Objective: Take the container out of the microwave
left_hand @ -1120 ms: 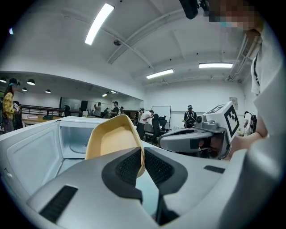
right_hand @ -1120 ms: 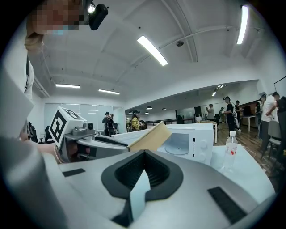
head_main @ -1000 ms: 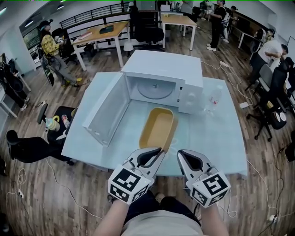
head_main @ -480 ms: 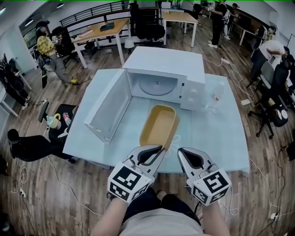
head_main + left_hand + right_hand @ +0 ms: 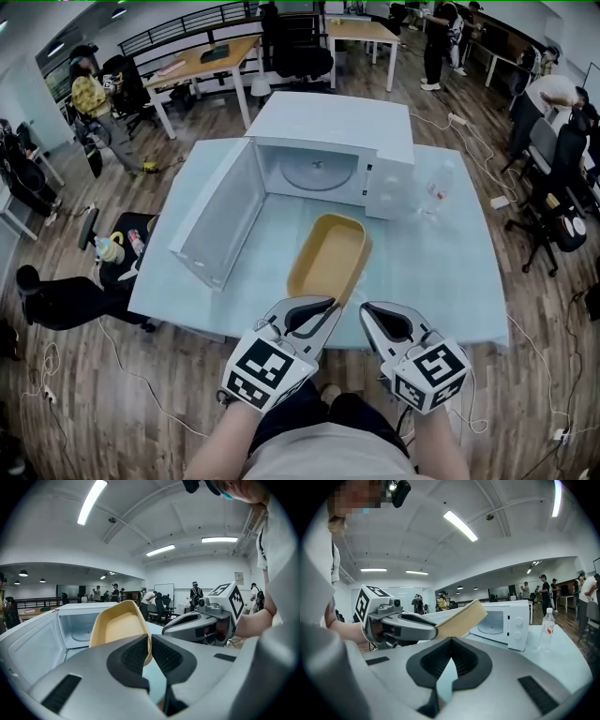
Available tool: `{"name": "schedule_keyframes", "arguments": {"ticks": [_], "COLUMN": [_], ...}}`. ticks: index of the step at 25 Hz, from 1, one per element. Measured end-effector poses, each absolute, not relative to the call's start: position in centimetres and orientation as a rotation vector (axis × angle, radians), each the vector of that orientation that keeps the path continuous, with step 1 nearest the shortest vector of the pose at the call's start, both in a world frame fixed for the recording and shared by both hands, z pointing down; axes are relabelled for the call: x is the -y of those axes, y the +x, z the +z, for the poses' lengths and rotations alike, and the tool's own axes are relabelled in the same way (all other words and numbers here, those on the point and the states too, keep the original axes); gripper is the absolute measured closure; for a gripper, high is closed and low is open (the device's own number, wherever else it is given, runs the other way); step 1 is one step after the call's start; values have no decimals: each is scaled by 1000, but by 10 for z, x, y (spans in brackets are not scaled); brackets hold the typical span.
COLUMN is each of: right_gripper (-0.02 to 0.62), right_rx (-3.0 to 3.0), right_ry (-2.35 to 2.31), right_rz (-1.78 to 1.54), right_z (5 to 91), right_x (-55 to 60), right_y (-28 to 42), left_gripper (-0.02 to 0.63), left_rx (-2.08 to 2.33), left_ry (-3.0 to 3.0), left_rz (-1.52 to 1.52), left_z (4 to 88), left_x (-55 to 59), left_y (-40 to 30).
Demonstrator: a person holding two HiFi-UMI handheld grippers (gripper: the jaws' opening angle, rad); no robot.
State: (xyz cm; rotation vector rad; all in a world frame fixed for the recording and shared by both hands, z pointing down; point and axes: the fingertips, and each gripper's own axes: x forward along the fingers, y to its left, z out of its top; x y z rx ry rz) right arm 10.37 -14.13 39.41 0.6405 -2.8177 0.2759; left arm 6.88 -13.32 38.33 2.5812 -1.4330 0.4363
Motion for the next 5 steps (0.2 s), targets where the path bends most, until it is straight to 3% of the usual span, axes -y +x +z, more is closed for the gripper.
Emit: {"name": "schedule_keyframes", "arguments": {"ticks": [5], "right_gripper": [586], "right_rx": [2803], "right_ry": [652], "right_rz": [252], "right_z": [397], "right_x": [143], "right_y": [110], "left_gripper": [569], "left_rx": [1405], "left_ry": [2609], "left_rz": [473], "left_z": [384], "left_x": [133], "left_y": [79]}}
